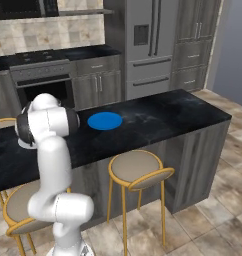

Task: Move the bowls from the cabinet to the plates on the dining table.

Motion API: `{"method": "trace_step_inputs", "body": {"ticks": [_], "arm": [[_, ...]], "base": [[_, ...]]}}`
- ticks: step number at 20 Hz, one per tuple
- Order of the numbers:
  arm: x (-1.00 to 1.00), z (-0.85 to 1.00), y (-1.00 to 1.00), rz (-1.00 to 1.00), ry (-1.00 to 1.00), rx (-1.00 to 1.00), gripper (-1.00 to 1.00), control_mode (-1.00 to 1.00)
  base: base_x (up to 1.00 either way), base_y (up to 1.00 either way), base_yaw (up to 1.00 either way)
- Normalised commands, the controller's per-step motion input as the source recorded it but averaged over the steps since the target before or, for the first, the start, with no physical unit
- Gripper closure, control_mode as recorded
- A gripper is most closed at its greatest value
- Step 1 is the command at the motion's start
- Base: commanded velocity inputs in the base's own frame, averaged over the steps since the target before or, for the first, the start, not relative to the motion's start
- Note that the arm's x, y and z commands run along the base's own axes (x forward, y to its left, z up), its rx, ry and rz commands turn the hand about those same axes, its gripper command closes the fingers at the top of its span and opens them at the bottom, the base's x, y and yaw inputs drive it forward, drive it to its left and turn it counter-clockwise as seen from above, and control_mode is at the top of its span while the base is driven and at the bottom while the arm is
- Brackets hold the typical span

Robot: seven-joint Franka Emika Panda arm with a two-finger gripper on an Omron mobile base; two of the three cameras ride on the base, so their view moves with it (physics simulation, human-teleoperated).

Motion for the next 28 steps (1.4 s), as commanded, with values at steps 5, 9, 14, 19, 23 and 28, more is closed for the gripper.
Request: {"method": "trace_step_inputs", "body": {"ticks": [5, 9, 14, 19, 23, 28], "arm": [[0.1, -0.12, 0.04, 0.0, 0.0, -0.02, 1.0, -1.0], [-0.02, 0.01, 0.01, 0.0, 0.03, -0.01, 1.0, -1.0], [-0.16, 0.04, 0.02, 0.0, 0.07, 0.0, 1.0, -1.0], [-0.27, -0.01, -0.01, 0.03, 0.04, -0.03, 1.0, -1.0], [-0.11, -0.14, -0.07, 0.03, 0.0, -0.07, 1.0, -1.0], [0.0, -0.22, -0.04, 0.03, 0.0, -0.08, -1.0, -1.0]], "base": [[0.0, 0.0, 0.0], [0.0, 0.0, 0.0], [0.0, 0.0, 0.0], [0.0, 0.0, 0.0], [0.0, 0.0, 0.0], [0.0, 0.0, 0.0]]}}
